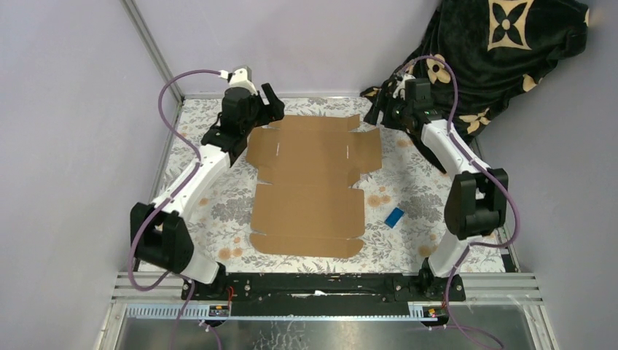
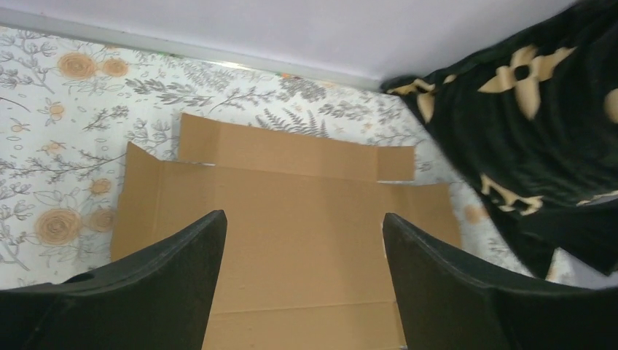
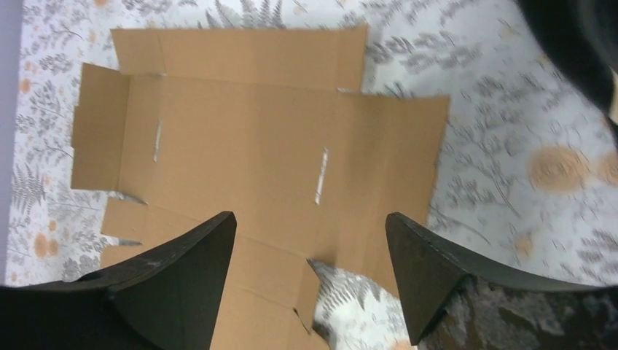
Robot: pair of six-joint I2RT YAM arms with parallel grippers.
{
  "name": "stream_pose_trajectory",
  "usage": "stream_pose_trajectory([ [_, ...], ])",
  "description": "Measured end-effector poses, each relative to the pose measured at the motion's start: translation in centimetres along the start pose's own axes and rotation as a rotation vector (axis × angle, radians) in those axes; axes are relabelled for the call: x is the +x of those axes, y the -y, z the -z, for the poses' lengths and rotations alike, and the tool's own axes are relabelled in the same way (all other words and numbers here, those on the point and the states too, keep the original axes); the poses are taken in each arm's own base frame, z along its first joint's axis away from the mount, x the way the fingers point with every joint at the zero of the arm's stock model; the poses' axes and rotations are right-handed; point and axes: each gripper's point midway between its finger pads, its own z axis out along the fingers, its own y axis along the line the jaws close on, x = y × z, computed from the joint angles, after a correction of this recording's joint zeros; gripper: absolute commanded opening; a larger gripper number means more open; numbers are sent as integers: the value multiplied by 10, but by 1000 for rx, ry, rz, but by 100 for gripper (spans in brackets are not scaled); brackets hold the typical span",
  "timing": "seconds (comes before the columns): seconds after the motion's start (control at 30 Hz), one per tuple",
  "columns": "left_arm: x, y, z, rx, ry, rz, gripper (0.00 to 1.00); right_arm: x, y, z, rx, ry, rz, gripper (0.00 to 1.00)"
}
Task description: Fold the paper box
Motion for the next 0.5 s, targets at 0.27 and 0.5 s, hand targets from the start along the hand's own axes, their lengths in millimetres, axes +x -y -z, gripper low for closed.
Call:
stream_pose_trajectory([
  [0.27, 35, -52, -54, -87, -122, 51, 50, -20, -16, -61, -45, -45, 27, 73],
  [0.5, 54, -76, -87, -117, -172, 46, 66, -2, 0, -112, -30, -124, 6, 75],
])
